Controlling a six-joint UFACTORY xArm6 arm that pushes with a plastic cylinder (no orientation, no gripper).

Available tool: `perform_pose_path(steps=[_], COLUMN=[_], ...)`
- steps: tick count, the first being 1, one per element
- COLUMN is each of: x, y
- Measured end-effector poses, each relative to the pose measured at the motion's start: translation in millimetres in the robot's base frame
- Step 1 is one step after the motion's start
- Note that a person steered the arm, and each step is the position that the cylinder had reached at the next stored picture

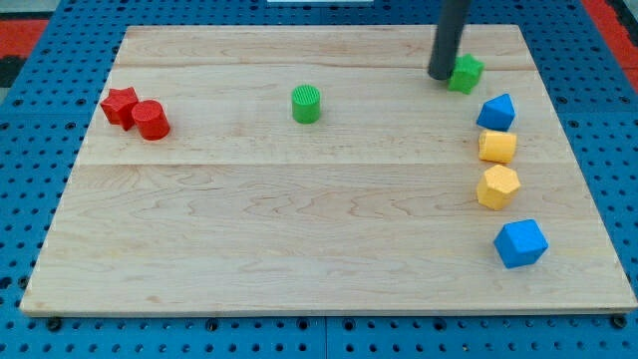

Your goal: Move the green circle closer to the green star

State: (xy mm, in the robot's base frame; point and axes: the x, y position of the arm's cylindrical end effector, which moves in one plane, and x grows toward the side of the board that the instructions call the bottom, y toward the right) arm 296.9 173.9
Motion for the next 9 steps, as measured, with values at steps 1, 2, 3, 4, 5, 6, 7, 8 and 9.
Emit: perform_pose_path(steps=[1, 2, 3, 4, 5, 6, 7, 8, 9], x=[-0.1, -9.6, -41.5, -44.7, -20.0, 44.3, 85.9, 68.1, 34.6], y=[19.8, 11.5, -58.1, -151.1, -243.2, -277.6, -276.5, -205.9, -146.0])
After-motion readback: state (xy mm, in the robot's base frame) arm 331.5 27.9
